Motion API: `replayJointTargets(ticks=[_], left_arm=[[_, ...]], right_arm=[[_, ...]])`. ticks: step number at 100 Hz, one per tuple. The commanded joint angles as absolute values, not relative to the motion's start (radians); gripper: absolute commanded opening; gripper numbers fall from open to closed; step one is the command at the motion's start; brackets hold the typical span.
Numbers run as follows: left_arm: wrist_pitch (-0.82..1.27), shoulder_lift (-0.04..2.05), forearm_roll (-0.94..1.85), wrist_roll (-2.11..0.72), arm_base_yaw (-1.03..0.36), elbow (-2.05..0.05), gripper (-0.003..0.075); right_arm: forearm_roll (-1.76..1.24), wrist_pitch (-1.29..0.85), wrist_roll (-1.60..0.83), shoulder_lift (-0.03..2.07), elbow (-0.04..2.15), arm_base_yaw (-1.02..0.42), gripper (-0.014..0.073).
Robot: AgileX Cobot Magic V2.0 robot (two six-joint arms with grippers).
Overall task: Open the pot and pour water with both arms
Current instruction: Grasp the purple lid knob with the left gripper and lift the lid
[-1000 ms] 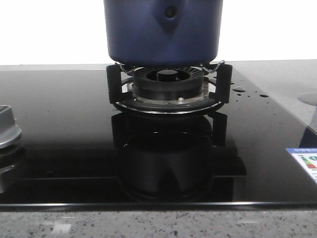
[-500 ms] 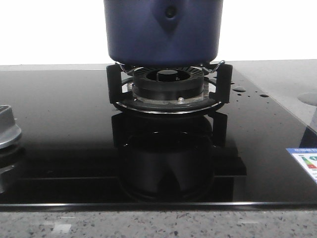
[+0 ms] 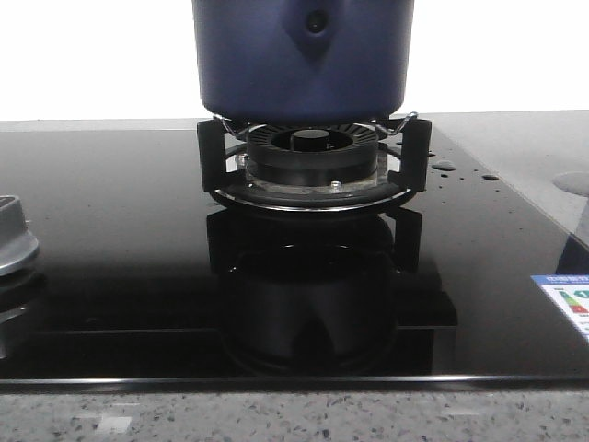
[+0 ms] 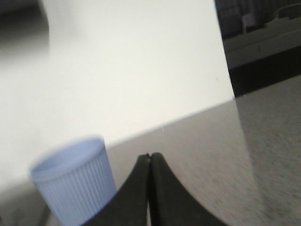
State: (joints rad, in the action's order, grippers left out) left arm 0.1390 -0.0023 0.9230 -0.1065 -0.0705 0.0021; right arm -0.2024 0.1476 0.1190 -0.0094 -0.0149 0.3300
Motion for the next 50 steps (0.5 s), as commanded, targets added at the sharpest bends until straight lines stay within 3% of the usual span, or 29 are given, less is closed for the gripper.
replayJointTargets(ticks=[1,32,50], left_arm=[[0.086,-0.033,0.978,-0.098,-0.069,0.038,-0.0020],[0.206,0.014,0.928,-0.299,-0.069,-0.137,-0.0020],[0.340,0.186,0.845,-0.398,-0.069,-0.290,-0.0020]], right_arm=[[-0.298,0.293,0.199,-0.030,-0.035,0.335,-0.0064],[-0.297,0.063,0.283,-0.030,0.071,0.335,-0.0064],[-0.297,-0.256,0.224,-0.008,0.218,0.323,-0.0064]])
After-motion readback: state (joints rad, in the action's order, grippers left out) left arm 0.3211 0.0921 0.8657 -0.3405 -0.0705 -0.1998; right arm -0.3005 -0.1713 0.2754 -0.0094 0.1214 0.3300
